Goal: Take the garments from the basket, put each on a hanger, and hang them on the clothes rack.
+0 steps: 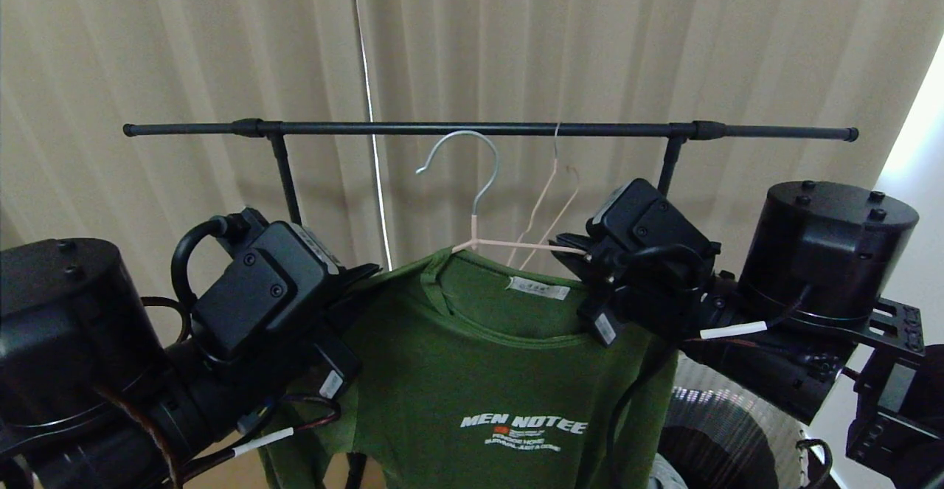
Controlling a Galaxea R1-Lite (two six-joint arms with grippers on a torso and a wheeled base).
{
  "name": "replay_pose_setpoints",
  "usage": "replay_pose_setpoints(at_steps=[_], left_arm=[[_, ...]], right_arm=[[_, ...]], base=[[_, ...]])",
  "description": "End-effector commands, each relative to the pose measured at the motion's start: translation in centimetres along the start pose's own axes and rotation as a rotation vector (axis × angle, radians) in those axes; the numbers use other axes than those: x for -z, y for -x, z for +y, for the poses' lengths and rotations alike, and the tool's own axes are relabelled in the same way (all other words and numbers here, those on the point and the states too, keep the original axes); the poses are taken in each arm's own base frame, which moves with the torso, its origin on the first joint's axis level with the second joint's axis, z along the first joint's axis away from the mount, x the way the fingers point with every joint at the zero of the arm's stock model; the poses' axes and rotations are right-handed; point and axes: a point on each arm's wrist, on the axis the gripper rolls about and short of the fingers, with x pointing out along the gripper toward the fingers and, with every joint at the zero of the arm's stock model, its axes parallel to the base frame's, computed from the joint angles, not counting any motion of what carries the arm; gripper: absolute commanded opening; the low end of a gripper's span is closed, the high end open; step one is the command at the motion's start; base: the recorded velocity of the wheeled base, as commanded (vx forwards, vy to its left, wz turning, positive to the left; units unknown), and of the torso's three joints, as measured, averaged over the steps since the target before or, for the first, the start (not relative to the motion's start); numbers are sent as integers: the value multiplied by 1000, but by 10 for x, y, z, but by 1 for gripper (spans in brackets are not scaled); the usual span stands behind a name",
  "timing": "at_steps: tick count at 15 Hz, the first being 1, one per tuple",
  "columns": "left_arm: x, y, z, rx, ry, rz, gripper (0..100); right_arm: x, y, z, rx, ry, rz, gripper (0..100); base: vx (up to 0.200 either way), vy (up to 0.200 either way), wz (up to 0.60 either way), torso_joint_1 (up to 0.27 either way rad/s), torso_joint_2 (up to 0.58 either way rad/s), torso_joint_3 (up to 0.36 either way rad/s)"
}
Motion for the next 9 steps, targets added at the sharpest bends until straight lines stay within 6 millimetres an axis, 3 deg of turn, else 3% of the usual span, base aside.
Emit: replay_pose_setpoints(at_steps=[1, 3, 4, 9], left_arm=[[0, 0, 0, -4, 5, -3, 0], [1, 0, 0, -10, 9, -7, 0], [2, 3, -1, -6, 12, -4, 100], [5, 7, -2, -1, 66, -1, 100]], right_arm=[[-1, 1, 0, 3, -1, -5, 0], [-2, 2, -1, 15, -2, -5, 0], [-2, 2, -2, 25, -3, -5, 0], [-2, 9, -6, 53, -9, 1, 0]], base=[[0, 0, 0, 0, 0, 0], [0, 0, 0, 0, 0, 0], [0, 0, 0, 0, 0, 0], [0, 0, 0, 0, 0, 0]])
